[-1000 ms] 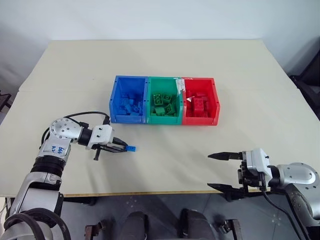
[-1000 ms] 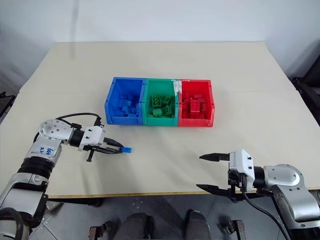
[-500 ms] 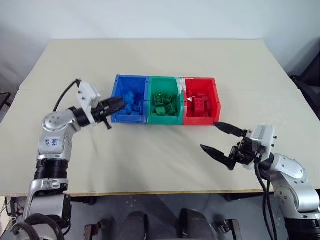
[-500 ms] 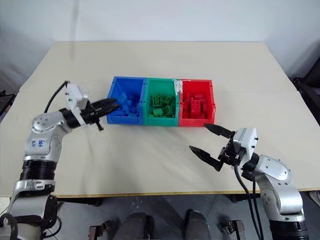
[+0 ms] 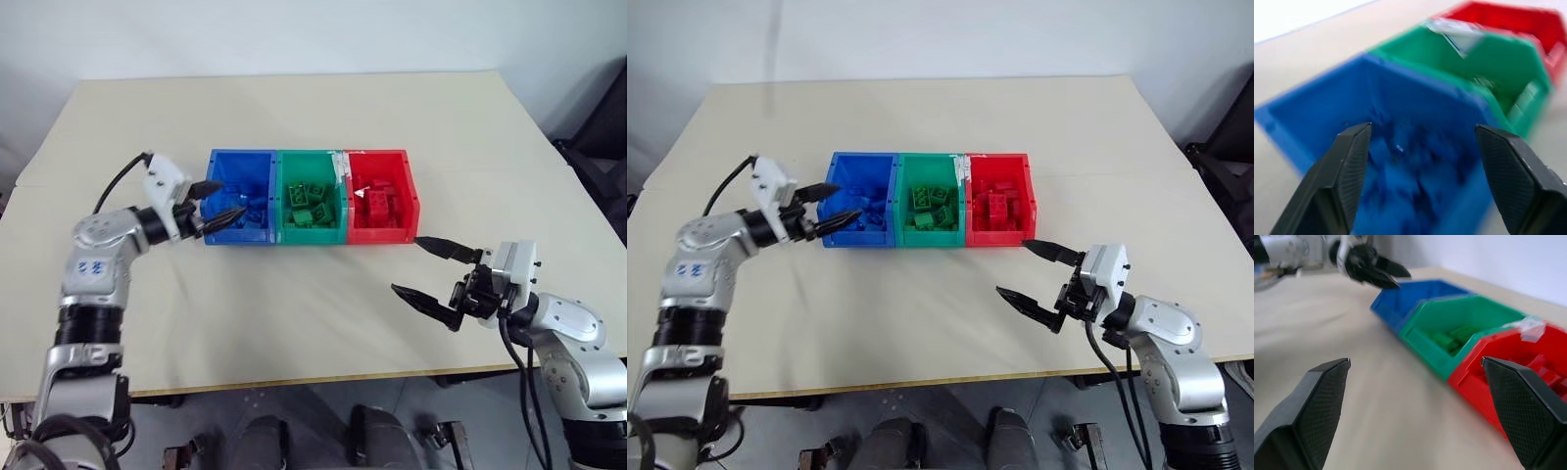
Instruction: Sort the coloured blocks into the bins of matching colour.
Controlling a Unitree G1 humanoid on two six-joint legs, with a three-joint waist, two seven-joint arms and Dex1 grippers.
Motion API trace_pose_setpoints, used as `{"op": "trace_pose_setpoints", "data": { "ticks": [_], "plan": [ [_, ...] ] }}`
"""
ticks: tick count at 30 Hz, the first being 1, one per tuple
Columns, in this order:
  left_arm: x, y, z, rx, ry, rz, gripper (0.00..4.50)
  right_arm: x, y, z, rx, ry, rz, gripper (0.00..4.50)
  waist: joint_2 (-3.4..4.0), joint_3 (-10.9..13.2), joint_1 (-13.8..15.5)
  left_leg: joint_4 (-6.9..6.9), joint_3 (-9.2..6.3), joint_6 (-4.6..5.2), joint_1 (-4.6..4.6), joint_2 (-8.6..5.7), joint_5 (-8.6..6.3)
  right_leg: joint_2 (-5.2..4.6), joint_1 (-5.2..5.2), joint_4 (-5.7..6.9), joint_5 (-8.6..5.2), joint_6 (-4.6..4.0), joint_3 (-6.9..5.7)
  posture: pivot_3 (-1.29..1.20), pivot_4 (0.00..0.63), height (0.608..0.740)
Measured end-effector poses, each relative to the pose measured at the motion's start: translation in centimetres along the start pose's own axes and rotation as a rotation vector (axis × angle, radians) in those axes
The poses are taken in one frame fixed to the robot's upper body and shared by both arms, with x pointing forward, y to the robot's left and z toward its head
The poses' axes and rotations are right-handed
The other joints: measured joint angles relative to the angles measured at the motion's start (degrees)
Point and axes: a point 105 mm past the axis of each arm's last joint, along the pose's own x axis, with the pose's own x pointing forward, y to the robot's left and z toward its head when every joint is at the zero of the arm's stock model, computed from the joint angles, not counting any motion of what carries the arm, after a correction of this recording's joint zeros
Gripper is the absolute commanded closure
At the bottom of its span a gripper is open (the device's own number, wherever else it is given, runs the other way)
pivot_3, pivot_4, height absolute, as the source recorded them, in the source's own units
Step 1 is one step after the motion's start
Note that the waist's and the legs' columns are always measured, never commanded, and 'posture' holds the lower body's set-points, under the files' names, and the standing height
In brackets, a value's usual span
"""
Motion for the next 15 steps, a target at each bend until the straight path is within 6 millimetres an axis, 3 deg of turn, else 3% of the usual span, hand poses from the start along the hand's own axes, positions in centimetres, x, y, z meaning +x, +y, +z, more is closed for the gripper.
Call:
{"op": "trace_pose_setpoints", "data": {
  "ticks": [6, 11, 15],
  "plan": [
    [-8.5, -2.2, -3.8, 0.003, 0.132, -0.018, 1.10, -1.7, -0.2, -2.3, -0.006, 0.132, 0.142, 0.00, 0.01, 0.01, -0.13, -0.03, 0.03, -0.02, 0.04, 0.05, -0.04, -0.01, 0.01, -0.04, 0.00, -0.01, 0.04, 0.00, 0.150, 0.740],
    [-11.2, -2.9, -5.3, 0.017, 0.187, 0.039, 1.10, -1.6, -1.2, -2.8, -0.051, 0.157, 0.209, 0.00, 0.01, 0.02, 0.80, 0.07, -0.10, -0.02, 0.07, 0.06, -0.04, -0.06, 0.06, 0.03, 0.00, -0.02, 0.02, 0.00, 0.150, 0.740],
    [-11.0, -3.2, -5.3, 0.030, 0.182, 0.078, 1.10, -1.4, -1.7, -3.1, -0.053, 0.162, 0.226, 0.00, 0.01, 0.02, 0.96, 0.05, -0.16, -0.05, 0.06, 0.07, -0.07, -0.06, 0.03, 0.04, 0.01, -0.02, 0.02, 0.00, 0.150, 0.740]
  ]
}}
